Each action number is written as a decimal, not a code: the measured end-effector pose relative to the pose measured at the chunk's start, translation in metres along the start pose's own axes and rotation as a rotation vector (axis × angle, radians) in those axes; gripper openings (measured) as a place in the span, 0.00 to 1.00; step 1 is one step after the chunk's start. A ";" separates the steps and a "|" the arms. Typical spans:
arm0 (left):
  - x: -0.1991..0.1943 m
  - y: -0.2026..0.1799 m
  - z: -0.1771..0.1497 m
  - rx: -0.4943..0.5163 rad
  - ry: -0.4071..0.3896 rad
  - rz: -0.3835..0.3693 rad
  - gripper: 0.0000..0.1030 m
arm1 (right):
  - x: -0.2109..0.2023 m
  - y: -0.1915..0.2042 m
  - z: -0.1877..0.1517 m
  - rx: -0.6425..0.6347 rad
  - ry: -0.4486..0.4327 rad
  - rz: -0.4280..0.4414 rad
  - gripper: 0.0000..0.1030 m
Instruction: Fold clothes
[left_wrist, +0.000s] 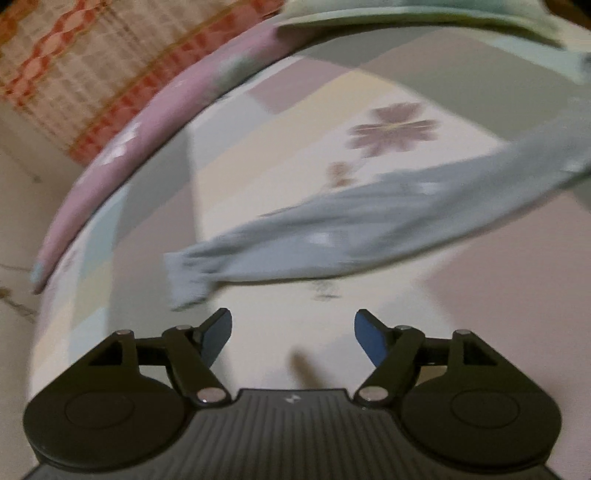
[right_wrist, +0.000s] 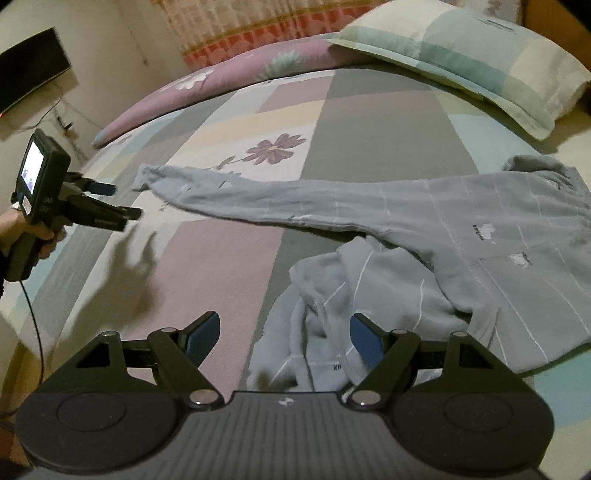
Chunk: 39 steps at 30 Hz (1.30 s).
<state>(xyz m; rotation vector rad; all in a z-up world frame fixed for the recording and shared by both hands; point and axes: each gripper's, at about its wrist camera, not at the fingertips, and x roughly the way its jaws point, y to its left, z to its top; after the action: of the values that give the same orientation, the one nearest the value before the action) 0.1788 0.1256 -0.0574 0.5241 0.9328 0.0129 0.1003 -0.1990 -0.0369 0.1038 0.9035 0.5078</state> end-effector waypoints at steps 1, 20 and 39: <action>-0.007 -0.011 -0.003 0.005 -0.006 -0.034 0.76 | -0.001 0.001 -0.002 -0.012 0.003 -0.004 0.79; -0.103 -0.172 -0.026 0.137 -0.200 -0.297 0.83 | -0.038 -0.031 -0.049 0.031 0.014 -0.083 0.79; -0.111 -0.272 -0.011 0.495 -0.379 -0.241 0.84 | -0.067 -0.080 -0.066 0.147 -0.062 -0.112 0.79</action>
<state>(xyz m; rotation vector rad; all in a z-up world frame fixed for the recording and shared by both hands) 0.0454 -0.1335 -0.0968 0.8335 0.6164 -0.5296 0.0452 -0.3084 -0.0528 0.2001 0.8799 0.3321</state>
